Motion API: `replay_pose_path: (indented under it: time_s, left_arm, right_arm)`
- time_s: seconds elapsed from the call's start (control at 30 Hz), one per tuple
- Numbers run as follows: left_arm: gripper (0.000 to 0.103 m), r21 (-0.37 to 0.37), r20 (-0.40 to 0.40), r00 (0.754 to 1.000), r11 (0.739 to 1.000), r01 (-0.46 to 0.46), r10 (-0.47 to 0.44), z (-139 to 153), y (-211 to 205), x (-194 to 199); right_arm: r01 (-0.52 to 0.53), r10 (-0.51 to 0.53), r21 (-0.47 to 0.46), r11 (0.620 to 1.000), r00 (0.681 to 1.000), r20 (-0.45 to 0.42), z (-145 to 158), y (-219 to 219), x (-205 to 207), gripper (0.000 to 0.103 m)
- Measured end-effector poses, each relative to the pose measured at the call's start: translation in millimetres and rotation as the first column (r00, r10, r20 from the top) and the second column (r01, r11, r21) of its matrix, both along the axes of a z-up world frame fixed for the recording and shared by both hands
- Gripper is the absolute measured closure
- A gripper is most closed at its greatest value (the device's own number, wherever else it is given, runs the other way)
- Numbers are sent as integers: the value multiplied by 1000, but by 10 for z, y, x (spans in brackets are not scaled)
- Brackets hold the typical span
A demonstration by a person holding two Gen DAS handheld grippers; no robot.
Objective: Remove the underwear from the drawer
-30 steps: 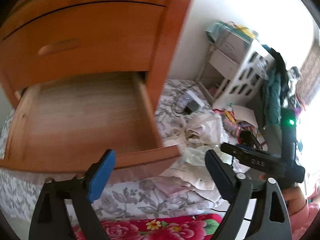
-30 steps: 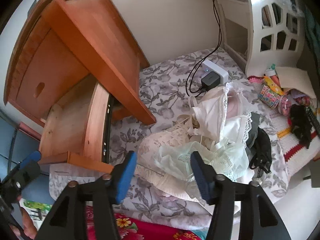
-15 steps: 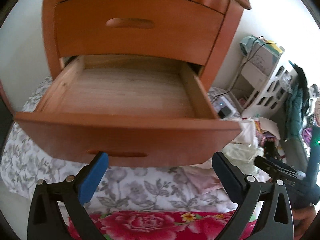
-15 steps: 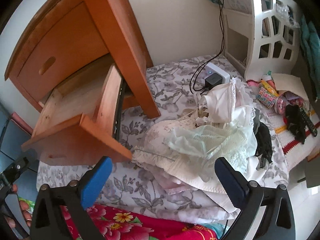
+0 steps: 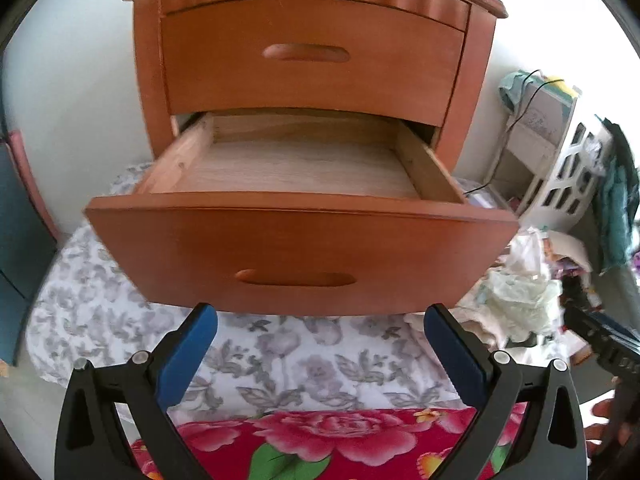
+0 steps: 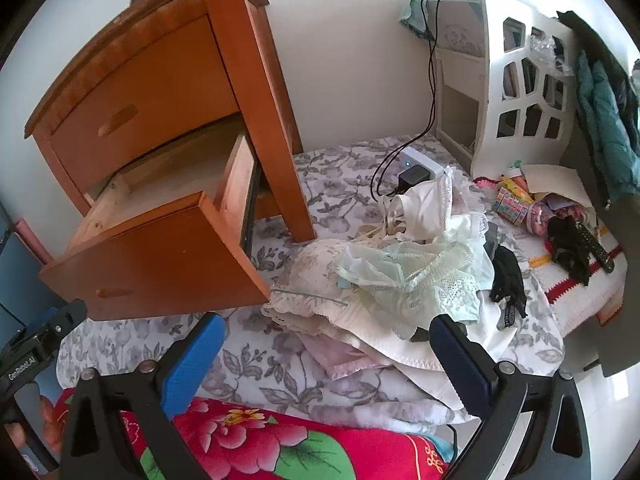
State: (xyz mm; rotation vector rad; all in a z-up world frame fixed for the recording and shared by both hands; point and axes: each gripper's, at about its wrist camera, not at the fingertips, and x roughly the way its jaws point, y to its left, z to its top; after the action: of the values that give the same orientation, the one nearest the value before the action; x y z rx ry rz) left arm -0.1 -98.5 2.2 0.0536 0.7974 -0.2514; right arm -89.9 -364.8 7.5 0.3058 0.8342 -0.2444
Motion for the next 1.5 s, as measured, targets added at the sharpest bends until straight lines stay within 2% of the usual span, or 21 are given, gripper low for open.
replay_pose_path:
  time_s: [0.07,0.13,0.37,0.5,0.83,1.1,1.5]
  left_arm:
    - [0,48,16,1000,999,-6,5,-20,-24,-35]
    - [0,59,27,1000,998,-2,0,-58,-23,-68]
    - [0,32,4,1000,999,-5,4,-129,33,-40]
    - [0,49,2,1000,999,1,-1,-144,-17,-46]
    - [0,67,-5,1000,998,1,-1,-175,-41,-23]
    - [0,71,-8,1000,997,4,-4,-189,-46,-21]
    - [0,89,-3,1000,996,7,-7,-200,-71,-24]
  right_arm:
    - [0,0,-9,1000,1000,12,2,36,-15,0]
    - [1,-1,-18,1000,1000,21,5,73,-37,0]
    - [9,-6,-54,998,998,59,27,150,-103,0]
    - [19,-16,-46,999,998,58,-24,156,-106,0]
    - [16,-9,-113,993,998,59,-41,265,-100,0]
    - [59,-53,-84,995,996,73,-53,176,-135,0]
    - [58,-52,-97,994,997,62,-64,191,-116,0]
